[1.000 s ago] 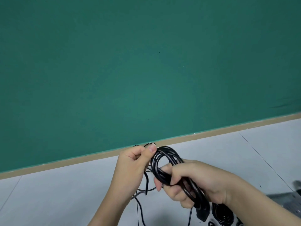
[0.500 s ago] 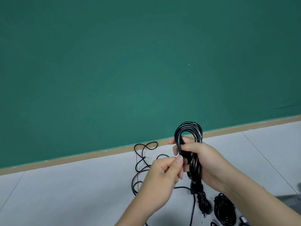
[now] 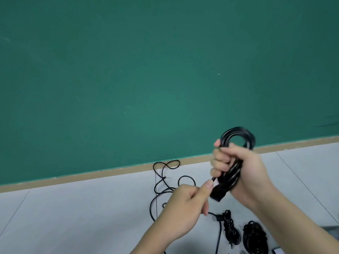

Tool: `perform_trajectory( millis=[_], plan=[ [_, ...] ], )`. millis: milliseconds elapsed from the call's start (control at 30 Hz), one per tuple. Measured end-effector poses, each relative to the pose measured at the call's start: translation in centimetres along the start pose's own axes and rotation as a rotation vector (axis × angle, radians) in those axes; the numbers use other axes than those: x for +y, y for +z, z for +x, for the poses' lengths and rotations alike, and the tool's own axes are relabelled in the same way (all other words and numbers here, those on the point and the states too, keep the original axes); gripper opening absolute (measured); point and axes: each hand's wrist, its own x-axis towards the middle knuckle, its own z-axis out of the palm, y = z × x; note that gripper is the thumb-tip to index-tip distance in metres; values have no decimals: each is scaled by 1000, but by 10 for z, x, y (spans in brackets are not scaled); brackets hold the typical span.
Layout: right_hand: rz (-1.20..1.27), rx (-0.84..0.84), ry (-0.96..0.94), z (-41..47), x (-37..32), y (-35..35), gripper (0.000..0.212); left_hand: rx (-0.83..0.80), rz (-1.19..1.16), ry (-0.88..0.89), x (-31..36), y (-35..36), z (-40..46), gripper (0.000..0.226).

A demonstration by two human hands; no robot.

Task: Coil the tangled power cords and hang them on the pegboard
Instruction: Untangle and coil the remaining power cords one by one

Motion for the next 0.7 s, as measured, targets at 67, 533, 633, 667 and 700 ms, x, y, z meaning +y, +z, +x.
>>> perform_trajectory(
  millis=[67,533,633,667,700],
  plan=[
    [99,43,-45,7,-24,-9,8,41,48,87,-2,-6,-2,58],
    [-922,-354,83,-1,-14,-13,47,260,-185,285,-5,-40,-13,33],
    [-1036,-589,232,-11,3,-1,24,158,-276,253,-2,-38,-14,31],
    [-1050,-633,268,-14,13,1,19,119,-276,238,0,-36,-13,30],
    [-1052,-631,279,-16,23,3,18,101,-269,218,1,-35,-13,31]
  ],
)
